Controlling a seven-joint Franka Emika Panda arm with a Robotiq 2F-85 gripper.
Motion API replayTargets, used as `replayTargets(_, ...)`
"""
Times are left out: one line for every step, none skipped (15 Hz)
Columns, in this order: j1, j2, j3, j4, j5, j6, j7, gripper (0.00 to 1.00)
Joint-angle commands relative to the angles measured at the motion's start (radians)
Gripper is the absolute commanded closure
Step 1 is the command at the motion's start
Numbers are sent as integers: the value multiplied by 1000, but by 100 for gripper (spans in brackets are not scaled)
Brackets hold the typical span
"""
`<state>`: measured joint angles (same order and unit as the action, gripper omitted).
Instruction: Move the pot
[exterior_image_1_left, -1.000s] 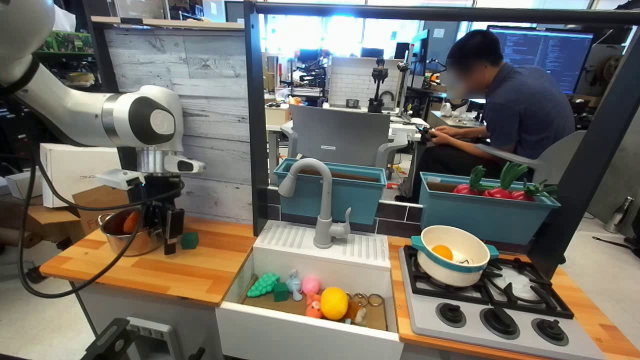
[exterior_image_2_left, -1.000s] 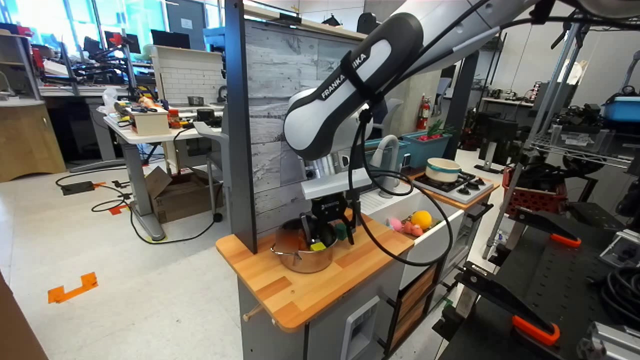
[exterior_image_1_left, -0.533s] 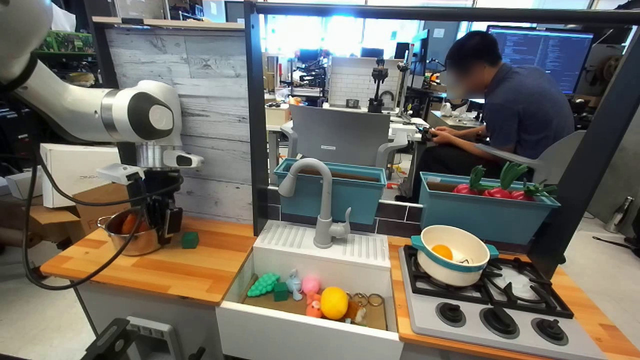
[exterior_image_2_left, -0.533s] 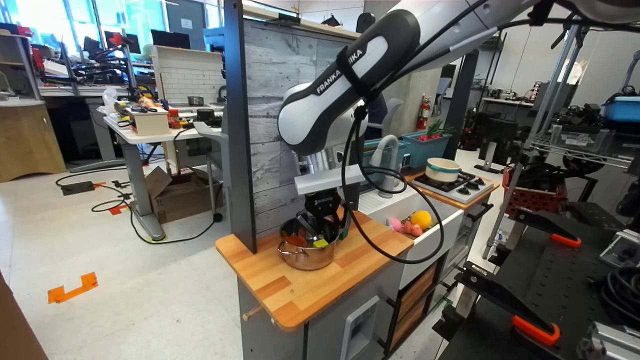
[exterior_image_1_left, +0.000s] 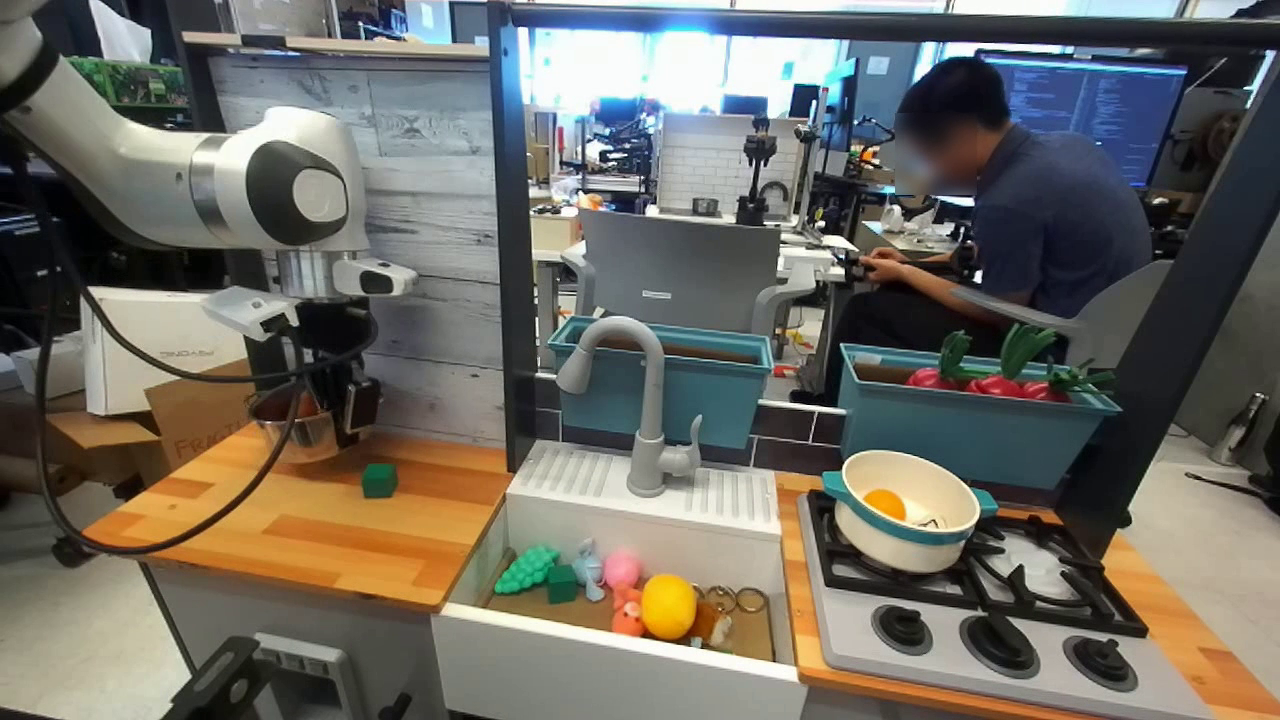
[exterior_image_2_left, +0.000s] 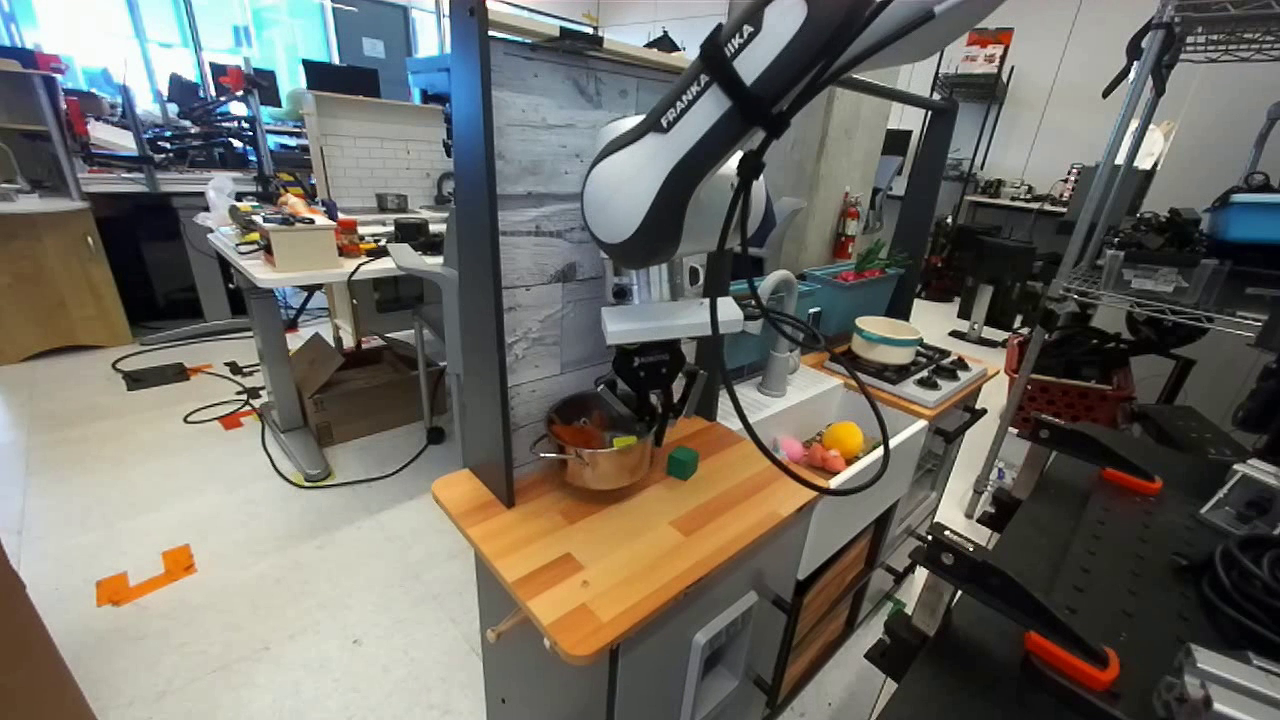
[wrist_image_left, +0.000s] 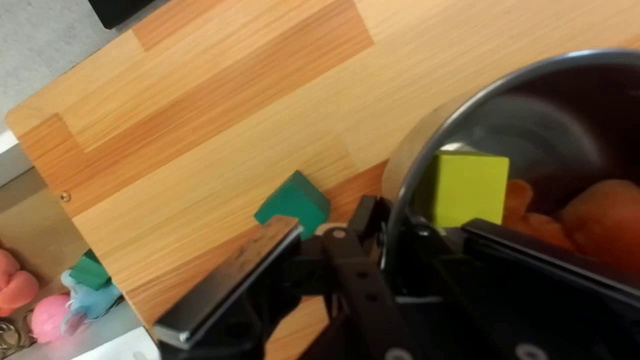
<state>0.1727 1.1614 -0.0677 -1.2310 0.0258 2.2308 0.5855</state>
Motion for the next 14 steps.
replayTargets(-27,-153,-4,-236,25,104,-29,98)
replayTargets(-37,-180,-7,-285,28,125,-32,98)
replayTargets(-45,-205,-11,-332,31,146,-34,98)
replayTargets(-54,-231,-14,-382,35,165,-36,98)
replayTargets(-64,-253,-15,-426,39,186,-41,98)
replayTargets(-71,-273,-21,-463,41,197,-37,98)
replayTargets(-77,-278,-26,-484,46,212,-29,98)
replayTargets(-85,-286,-32,-500,52,212,-27,98)
replayTargets(-88,-288,-40,-510,58,211,-18,98)
replayTargets(-92,-289,-46,-520,62,217,-15,98)
replayTargets(-95,-282,-54,-517,67,208,-7,98)
replayTargets(-98,-279,-59,-517,74,199,-3,98)
replayTargets(-99,-274,-63,-517,76,195,0,98)
replayTargets(-99,-274,-67,-522,77,194,2,98)
